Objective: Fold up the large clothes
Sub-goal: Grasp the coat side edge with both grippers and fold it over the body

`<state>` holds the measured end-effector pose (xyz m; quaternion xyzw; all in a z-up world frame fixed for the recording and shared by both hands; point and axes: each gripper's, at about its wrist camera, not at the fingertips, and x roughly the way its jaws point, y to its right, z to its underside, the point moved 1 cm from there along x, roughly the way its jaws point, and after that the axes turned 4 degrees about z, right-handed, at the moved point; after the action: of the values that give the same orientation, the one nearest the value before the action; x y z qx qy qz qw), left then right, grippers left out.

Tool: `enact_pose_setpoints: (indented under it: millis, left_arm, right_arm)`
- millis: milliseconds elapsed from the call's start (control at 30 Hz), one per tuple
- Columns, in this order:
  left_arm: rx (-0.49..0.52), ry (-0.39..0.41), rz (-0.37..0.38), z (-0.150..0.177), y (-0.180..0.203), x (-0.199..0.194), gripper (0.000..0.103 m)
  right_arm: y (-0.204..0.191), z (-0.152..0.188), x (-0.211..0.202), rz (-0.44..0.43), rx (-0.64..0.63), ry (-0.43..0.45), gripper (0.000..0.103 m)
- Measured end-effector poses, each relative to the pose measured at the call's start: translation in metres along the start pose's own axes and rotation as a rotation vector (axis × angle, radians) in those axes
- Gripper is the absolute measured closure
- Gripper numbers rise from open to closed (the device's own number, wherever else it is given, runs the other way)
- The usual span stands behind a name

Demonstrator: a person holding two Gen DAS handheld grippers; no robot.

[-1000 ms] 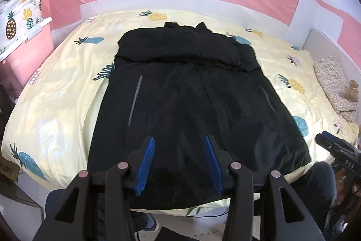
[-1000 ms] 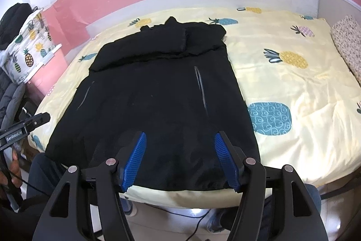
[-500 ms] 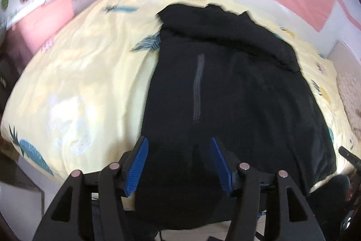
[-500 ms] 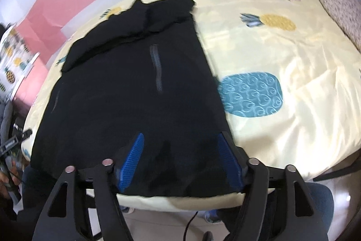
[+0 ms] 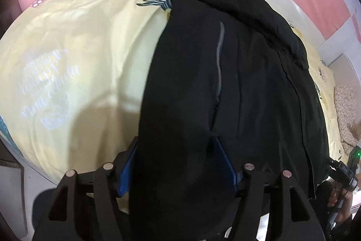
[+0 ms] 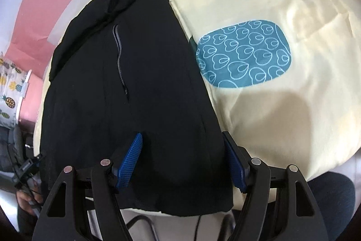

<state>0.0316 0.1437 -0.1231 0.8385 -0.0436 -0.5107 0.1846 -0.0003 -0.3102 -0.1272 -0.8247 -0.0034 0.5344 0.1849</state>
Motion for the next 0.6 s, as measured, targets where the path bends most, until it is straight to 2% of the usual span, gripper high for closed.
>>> enact_pose_setpoints:
  millis: [200,400,467,500,533,567,600]
  left_arm:
    - [0.024,-0.008,0.007,0.009,0.006,-0.002,0.037]
    - [-0.007,-0.024,0.024,0.010,0.001,0.009,0.031]
    - [-0.001,-0.029,0.015,0.010,0.003,0.010,0.031]
    - [0.007,-0.032,0.005,0.011,0.005,0.011,0.031]
    - [0.013,-0.037,-0.005,0.011,0.007,0.011,0.030]
    - [0.020,-0.040,-0.017,0.011,0.009,0.011,0.033]
    - [0.022,-0.043,-0.023,0.011,0.011,0.011,0.041]
  right_arm:
    - [-0.005,0.008,-0.003,-0.038,-0.015,-0.046,0.033]
    - [0.007,0.001,0.001,-0.075,0.056,-0.055,0.034]
    - [0.004,0.001,-0.001,-0.051,0.034,-0.055,0.051]
    - [0.004,0.004,-0.004,-0.064,0.029,-0.056,0.057]
    - [0.004,0.004,-0.005,-0.092,0.039,-0.059,0.067]
    - [0.005,0.004,-0.007,-0.118,0.051,-0.062,0.071]
    - [0.006,0.005,-0.010,-0.130,0.058,-0.059,0.073]
